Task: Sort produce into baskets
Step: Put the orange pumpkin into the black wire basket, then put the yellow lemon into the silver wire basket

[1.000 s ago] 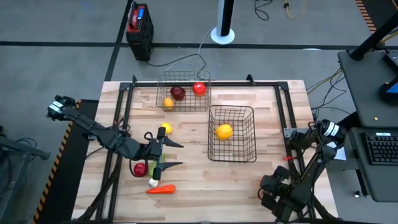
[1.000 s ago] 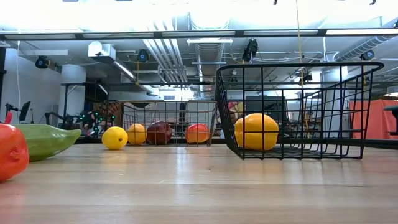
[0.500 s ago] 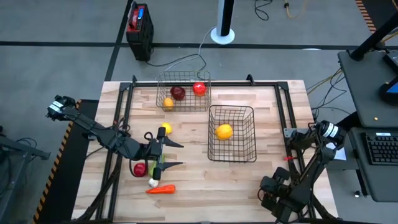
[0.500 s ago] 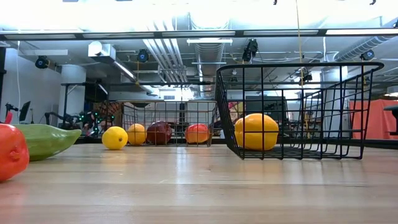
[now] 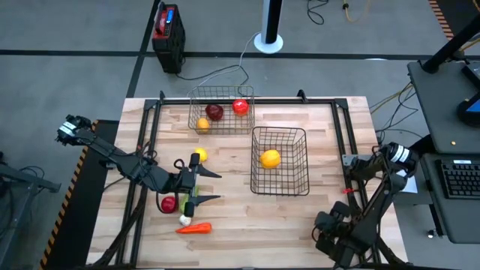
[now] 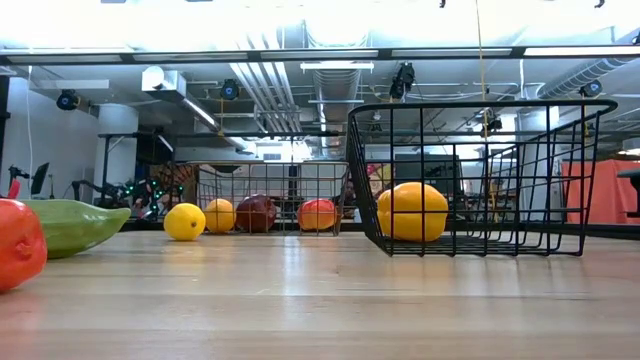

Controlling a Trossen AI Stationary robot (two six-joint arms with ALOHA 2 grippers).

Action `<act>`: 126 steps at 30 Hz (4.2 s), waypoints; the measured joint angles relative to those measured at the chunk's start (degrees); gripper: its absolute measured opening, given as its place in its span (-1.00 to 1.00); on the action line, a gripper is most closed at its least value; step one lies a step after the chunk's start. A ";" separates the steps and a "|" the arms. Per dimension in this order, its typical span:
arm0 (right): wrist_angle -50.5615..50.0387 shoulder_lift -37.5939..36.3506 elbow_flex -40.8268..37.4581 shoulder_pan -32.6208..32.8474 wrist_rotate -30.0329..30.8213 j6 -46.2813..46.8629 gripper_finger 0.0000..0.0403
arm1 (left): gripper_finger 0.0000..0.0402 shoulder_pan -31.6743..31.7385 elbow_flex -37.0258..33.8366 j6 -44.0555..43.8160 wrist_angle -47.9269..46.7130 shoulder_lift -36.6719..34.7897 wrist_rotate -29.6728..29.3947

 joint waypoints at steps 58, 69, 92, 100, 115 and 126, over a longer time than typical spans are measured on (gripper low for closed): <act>2.77 -7.75 8.60 -53.25 -4.53 -74.46 0.32 | 0.34 -0.01 0.00 -2.02 -0.64 -0.02 0.01; 4.53 -1.01 8.14 -53.26 -5.37 -81.96 0.38 | 0.34 0.00 0.00 -2.01 -1.05 -0.02 0.01; 4.75 -4.04 8.03 -53.37 -4.09 -82.38 0.52 | 0.34 0.00 0.00 -2.53 -1.31 -0.02 0.00; 1.30 -8.26 13.55 -53.01 -1.21 -76.80 0.45 | 0.34 0.00 0.00 -5.52 -1.93 -0.02 0.02; 10.69 -14.47 14.45 -34.26 13.38 -65.15 0.25 | 0.34 -0.70 0.00 -35.32 -25.07 -0.02 0.24; 14.12 -13.57 14.00 -28.47 23.40 -55.02 0.25 | 0.34 -0.49 0.25 -37.13 -35.11 -0.02 0.72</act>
